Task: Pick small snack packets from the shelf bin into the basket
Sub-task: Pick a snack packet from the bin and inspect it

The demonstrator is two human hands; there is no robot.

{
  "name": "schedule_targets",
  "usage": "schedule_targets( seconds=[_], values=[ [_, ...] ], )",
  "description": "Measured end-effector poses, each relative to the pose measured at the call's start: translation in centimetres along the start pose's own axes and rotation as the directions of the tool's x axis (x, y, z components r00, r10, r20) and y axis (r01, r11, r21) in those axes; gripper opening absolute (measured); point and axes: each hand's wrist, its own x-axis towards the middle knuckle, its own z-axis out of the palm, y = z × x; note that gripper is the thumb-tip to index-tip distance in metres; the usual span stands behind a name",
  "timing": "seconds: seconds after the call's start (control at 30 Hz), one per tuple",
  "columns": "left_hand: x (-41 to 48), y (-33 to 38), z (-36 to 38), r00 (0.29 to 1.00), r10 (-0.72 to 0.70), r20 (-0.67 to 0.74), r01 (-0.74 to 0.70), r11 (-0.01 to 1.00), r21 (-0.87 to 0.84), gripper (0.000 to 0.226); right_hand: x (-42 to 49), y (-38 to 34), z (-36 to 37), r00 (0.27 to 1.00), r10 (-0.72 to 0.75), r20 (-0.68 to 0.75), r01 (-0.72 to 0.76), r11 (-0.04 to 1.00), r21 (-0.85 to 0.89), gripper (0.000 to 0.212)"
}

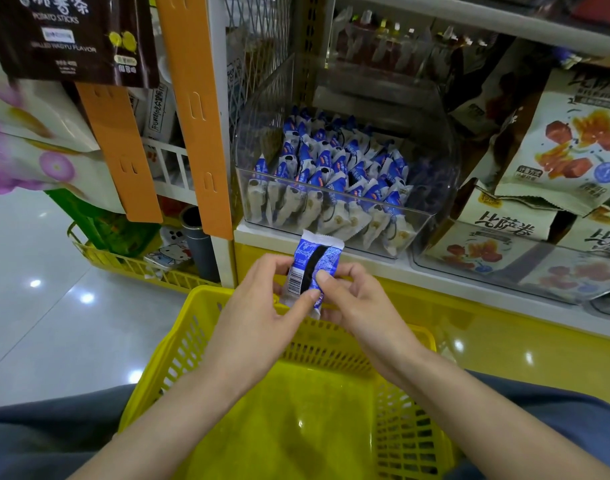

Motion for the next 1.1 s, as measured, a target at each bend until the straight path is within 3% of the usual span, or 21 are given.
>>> schedule_targets(
  seconds=[0.2,0.33,0.5,0.87,1.1],
  values=[
    [0.2,-0.3,0.0,0.996,-0.040,0.085,0.046,0.996,-0.070,0.020,0.2,0.3,-0.2,0.998,-0.061,0.015,0.062,0.992,-0.109,0.031],
    [0.0,-0.6,-0.1,0.994,-0.037,0.102,0.029,0.997,0.074,0.023,0.2,0.8,-0.2,0.995,-0.092,0.040,0.099,0.970,-0.224,0.037],
    [-0.1,-0.4,-0.6,0.995,0.031,0.100,-0.054,0.968,0.246,0.028,0.3,1.2,-0.2,0.991,-0.110,0.073,0.126,0.951,-0.282,0.027],
    [0.5,-0.9,-0.9,0.995,0.069,0.078,-0.093,0.925,0.369,0.022,0.5,2.3,-0.3,0.970,-0.193,0.147,0.242,0.805,-0.541,0.033],
    [0.5,-1.2,-0.6,0.999,0.034,0.041,-0.043,0.969,0.243,0.014,0.6,2.4,-0.5,0.969,-0.215,0.122,0.247,0.806,-0.537,0.029]
  ],
)
